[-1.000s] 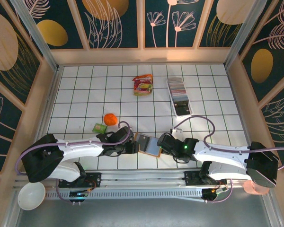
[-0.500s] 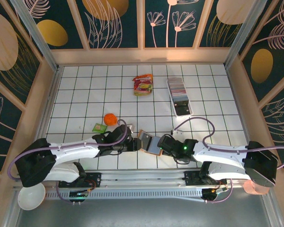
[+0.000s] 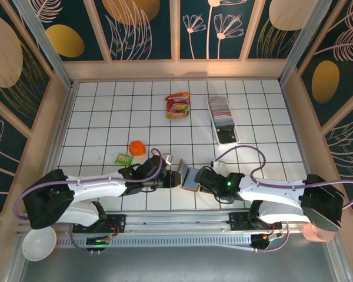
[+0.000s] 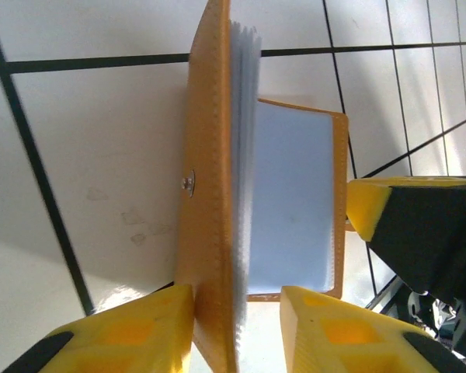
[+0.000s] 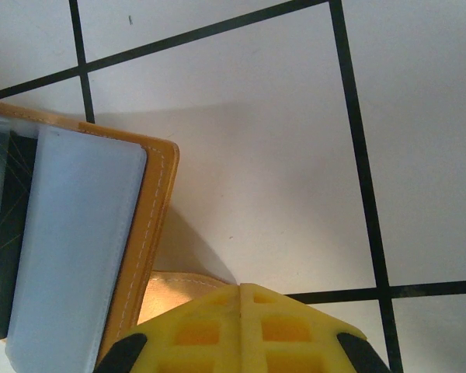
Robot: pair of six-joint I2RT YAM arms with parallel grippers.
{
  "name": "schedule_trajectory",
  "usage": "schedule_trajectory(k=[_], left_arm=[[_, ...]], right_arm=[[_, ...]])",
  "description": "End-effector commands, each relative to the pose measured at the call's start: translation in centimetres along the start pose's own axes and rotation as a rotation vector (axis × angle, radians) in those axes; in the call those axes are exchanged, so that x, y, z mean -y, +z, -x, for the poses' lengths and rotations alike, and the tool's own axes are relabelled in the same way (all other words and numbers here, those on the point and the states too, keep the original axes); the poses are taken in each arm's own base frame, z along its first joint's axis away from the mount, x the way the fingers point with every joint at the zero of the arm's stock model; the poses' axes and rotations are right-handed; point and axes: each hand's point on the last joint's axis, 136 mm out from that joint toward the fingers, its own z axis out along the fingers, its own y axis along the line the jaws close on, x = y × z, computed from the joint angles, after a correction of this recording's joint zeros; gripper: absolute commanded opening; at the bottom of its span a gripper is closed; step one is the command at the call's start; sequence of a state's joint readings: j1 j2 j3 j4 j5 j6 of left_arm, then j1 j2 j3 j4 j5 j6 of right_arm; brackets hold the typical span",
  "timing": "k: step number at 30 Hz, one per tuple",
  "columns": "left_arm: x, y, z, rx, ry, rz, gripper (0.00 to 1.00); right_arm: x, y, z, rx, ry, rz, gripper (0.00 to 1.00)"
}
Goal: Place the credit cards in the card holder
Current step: Close the card holder at the bottom-center of the table.
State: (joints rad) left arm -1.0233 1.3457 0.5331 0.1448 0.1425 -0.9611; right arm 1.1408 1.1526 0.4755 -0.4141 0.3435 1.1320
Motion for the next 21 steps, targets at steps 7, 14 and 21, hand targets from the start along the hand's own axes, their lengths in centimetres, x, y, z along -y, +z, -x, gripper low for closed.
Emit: schedule_trajectory(k=[7,14,21], left_arm=[[-0.6,0.9,1.1,0.022,0.075,0.100,0.09],[-2.0,-1.1,1.7,0.082,0.066,0.169,0.00],[-7.7,-6.2,2.2,0.181,0.042,0.475,0.00]], right_arm=[[-1.4,0.0,1.1,0.046,-0.040,0.030,0.00],[-4.3,0.2,2.7,0.066,-0.109,0.065,0.00],[-8.4,0.1,4.0,0.069,-0.176,0.164,0.00]])
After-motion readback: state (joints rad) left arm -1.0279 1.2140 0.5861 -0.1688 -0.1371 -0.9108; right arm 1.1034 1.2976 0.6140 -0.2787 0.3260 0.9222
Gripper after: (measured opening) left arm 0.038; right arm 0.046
